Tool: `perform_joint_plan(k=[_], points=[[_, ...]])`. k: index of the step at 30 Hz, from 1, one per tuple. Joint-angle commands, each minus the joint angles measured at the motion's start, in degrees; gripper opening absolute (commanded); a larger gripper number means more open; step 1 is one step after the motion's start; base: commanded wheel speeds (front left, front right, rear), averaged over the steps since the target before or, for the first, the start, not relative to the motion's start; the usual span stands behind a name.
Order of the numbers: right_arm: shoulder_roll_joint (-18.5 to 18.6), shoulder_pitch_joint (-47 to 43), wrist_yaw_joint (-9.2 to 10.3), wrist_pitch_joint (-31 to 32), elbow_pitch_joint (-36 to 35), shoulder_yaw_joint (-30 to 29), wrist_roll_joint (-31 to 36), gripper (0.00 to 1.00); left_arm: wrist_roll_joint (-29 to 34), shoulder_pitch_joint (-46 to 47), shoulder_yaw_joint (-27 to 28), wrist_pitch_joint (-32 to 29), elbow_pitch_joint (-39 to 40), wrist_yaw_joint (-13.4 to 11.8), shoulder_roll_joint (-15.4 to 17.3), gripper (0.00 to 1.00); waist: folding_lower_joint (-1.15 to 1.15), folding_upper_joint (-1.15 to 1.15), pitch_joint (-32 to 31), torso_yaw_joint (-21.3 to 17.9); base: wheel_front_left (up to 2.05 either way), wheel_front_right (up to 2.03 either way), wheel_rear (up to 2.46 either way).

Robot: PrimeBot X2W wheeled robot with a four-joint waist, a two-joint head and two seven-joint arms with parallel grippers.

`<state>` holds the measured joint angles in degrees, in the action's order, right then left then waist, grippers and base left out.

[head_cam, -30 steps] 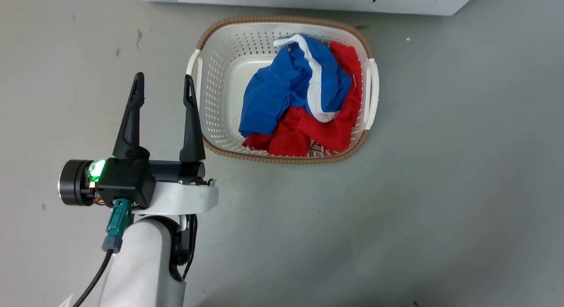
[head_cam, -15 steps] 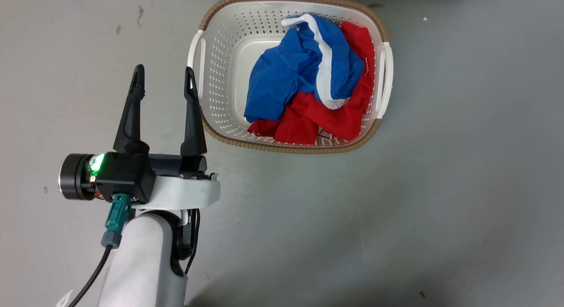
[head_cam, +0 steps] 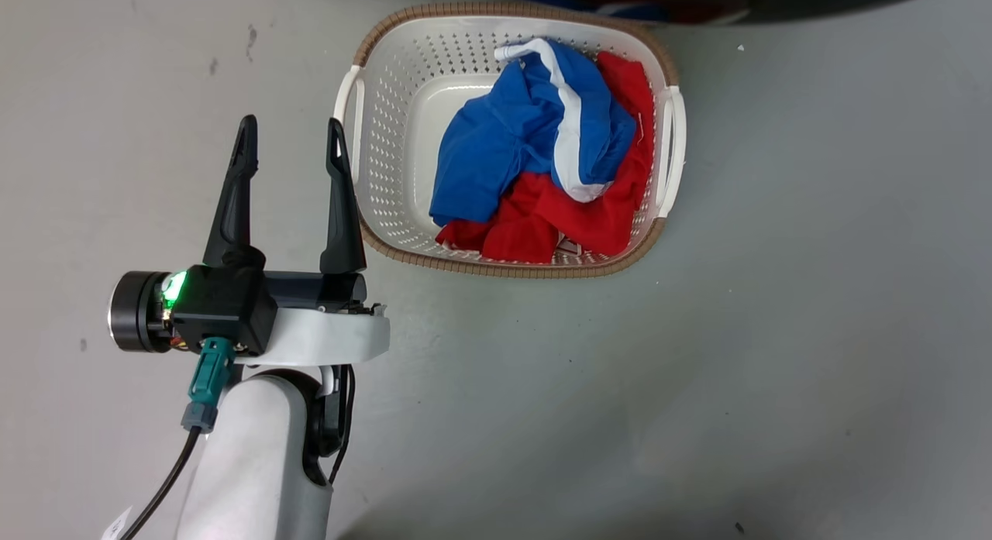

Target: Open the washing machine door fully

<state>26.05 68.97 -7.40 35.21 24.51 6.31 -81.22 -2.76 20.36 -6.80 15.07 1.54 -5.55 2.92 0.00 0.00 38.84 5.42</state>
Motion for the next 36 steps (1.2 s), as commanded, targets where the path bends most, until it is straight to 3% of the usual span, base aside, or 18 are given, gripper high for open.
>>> perform_joint_plan(k=[1,16,36], points=[[-0.91,-1.91,-0.16,1.0,-1.52,0.86,-0.5,0.0,-0.14,-0.33,0.12,0.16,-0.18,-0.1,-0.06,1.0,0.0,0.0,-1.11,-0.29,0.0,0.0,0.0],[-0.37,-14.9,-0.15,4.82,-8.33,5.86,0.74,0.0,0.66,-4.25,1.32,0.16,-1.57,0.41,-0.06,1.0,0.0,0.0,-8.86,-1.62,0.0,0.0,0.0],[-5.05,-36.27,-0.16,4.06,-19.76,11.11,-5.33,0.0,1.58,-10.31,2.62,0.16,-2.4,1.0,-0.06,1.0,0.0,0.0,-18.23,-2.23,0.0,0.0,0.0]])
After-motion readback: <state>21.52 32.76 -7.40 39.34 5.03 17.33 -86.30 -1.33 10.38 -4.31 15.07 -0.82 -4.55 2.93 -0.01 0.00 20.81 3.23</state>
